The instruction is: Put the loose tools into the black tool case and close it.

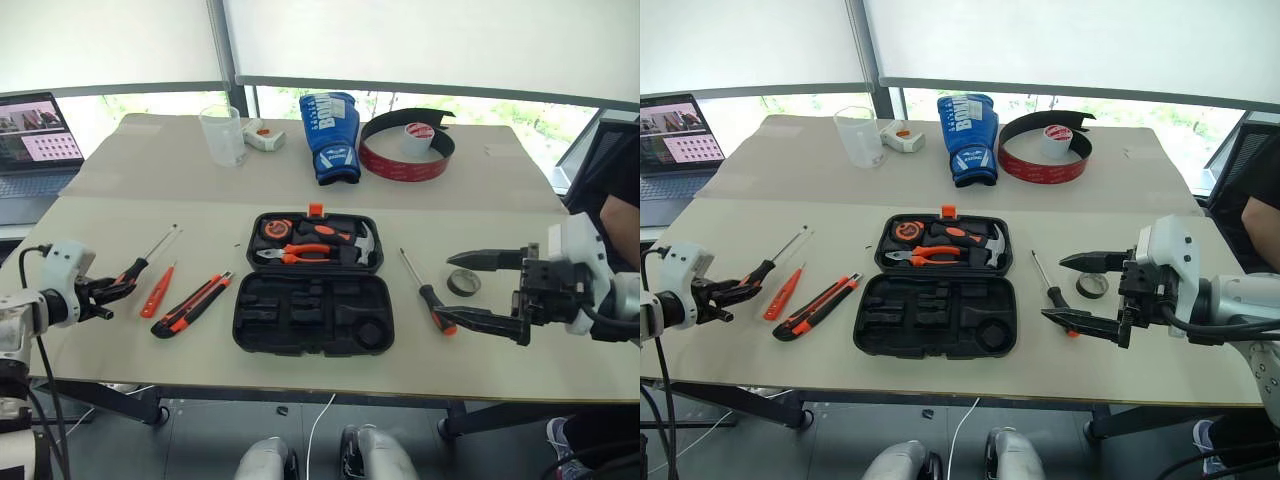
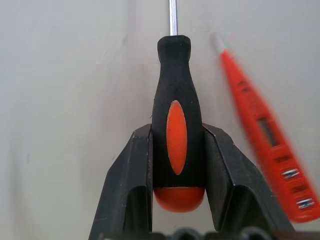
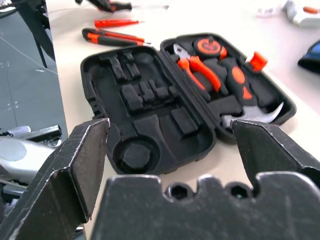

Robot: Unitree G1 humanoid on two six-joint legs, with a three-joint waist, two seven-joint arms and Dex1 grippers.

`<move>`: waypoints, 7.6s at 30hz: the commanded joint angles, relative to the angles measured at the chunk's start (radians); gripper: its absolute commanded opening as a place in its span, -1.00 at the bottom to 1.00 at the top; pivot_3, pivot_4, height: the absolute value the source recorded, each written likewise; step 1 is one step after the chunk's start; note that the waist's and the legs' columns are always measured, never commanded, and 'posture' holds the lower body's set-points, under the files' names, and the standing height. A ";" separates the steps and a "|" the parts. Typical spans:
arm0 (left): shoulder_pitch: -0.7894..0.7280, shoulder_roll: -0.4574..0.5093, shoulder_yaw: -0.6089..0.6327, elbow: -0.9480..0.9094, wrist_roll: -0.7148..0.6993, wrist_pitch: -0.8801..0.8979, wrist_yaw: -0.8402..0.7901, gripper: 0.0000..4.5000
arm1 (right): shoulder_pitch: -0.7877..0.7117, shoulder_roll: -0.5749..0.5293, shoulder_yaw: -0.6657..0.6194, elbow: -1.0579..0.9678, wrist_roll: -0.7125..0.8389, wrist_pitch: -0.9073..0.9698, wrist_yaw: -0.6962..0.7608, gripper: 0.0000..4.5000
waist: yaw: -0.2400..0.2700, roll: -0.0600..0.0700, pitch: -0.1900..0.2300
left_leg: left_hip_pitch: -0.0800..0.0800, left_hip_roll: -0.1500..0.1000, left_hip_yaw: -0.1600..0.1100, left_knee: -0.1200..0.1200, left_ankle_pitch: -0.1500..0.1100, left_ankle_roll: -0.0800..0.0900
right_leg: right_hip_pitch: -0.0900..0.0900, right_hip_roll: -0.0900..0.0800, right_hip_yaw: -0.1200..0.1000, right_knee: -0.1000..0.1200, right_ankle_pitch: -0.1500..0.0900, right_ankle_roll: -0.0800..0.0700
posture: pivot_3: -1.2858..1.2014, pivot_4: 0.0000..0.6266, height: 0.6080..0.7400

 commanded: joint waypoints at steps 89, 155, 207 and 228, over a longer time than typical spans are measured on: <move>-0.547 -0.405 -0.453 0.092 0.246 -0.303 -0.504 -0.55 | 0.198 0.108 -0.042 -0.176 -0.022 0.034 -0.331 1.00 | -0.004 -0.001 0.000 | -0.017 0.001 -0.007 0.032 -0.004 0.026 | 0.003 0.002 -0.007 0.002 0.003 0.007 | 0.03 -0.52 0.80; 0.101 0.096 -0.037 -0.857 -0.356 0.315 -0.333 1.00 | -0.578 0.351 0.719 0.604 -0.700 -0.509 0.075 -0.54 | -0.028 0.006 0.003 | -0.014 0.001 -0.001 0.029 -0.002 0.017 | -0.003 0.004 0.001 0.008 0.000 0.004 | 0.03 -0.52 0.80; 0.542 -0.022 0.359 -0.852 -0.252 0.306 -0.066 1.00 | -0.631 0.468 0.459 0.313 -0.329 -0.021 0.125 -0.18 | -0.044 0.006 0.002 | -0.017 0.001 0.000 0.028 -0.001 0.014 | -0.012 0.002 0.003 0.017 0.003 -0.007 | 0.03 -0.52 0.80; 0.436 -0.023 0.372 -0.717 -0.238 0.698 0.301 1.00 | -0.504 0.305 0.442 0.108 -0.200 0.009 0.133 0.99 | -0.009 0.004 0.001 | -0.019 0.000 -0.003 0.027 -0.008 0.007 | -0.011 -0.002 -0.002 0.016 0.001 -0.005 | 0.03 -0.52 0.80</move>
